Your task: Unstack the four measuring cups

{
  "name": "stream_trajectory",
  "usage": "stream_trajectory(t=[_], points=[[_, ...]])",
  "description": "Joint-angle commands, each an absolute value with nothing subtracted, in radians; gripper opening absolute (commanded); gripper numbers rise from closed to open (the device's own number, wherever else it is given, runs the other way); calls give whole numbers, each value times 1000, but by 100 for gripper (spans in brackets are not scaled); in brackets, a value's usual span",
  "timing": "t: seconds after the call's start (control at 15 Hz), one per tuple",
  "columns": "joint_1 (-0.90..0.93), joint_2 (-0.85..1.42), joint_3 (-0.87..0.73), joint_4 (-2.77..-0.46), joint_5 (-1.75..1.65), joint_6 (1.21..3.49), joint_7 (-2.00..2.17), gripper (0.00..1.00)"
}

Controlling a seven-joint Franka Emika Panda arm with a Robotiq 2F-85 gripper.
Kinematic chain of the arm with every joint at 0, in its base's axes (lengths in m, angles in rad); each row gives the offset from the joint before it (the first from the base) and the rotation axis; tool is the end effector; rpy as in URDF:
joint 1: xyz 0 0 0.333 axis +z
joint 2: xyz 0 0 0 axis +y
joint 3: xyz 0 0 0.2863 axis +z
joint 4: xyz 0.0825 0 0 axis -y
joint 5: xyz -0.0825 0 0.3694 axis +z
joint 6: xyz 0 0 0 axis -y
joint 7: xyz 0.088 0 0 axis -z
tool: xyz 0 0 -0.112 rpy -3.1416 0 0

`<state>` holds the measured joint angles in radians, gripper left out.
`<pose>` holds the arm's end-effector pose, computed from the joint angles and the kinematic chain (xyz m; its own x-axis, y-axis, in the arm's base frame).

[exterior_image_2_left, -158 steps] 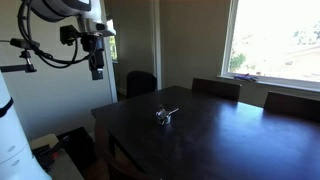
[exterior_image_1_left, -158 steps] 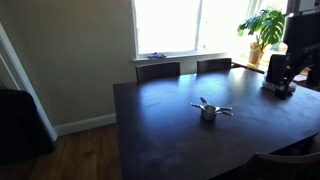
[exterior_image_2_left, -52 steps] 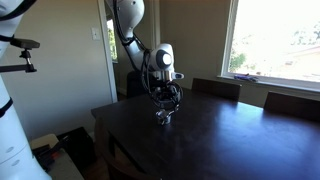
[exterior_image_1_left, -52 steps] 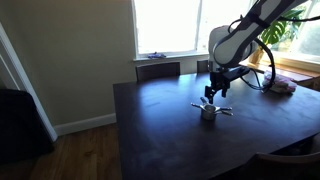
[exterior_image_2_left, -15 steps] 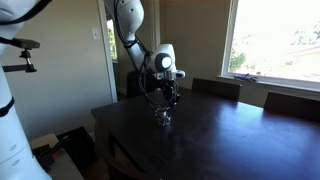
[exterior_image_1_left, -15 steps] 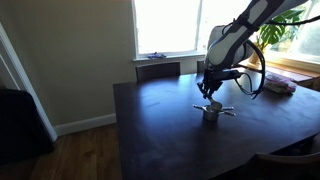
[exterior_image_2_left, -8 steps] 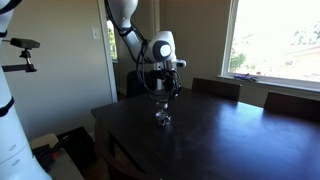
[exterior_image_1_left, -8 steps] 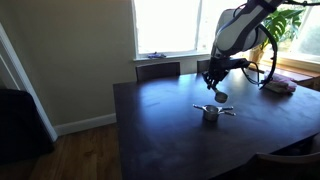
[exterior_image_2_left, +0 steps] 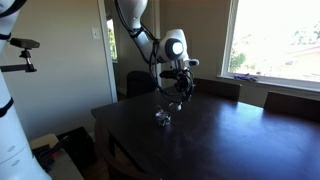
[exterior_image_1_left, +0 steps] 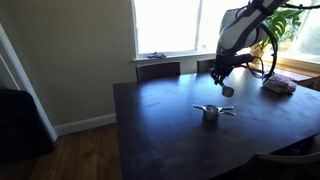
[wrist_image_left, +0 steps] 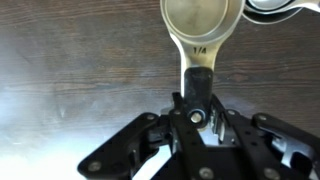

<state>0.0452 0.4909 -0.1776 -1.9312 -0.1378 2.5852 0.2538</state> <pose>0.6142 -0.0754 0.2310 0.9545 -0.2281 0.1918 -0.2550 -0.9582 0.1294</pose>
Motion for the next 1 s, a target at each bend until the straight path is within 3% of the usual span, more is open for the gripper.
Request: stream_trajectory(t=[0.0,0.47,0.93], points=[[16,596,-188,-1821,-146,2570,247,12],[12,768,-208,-1687,-144,2564,249,12],[14,736,-202,-1743,-160,2552,175,12]])
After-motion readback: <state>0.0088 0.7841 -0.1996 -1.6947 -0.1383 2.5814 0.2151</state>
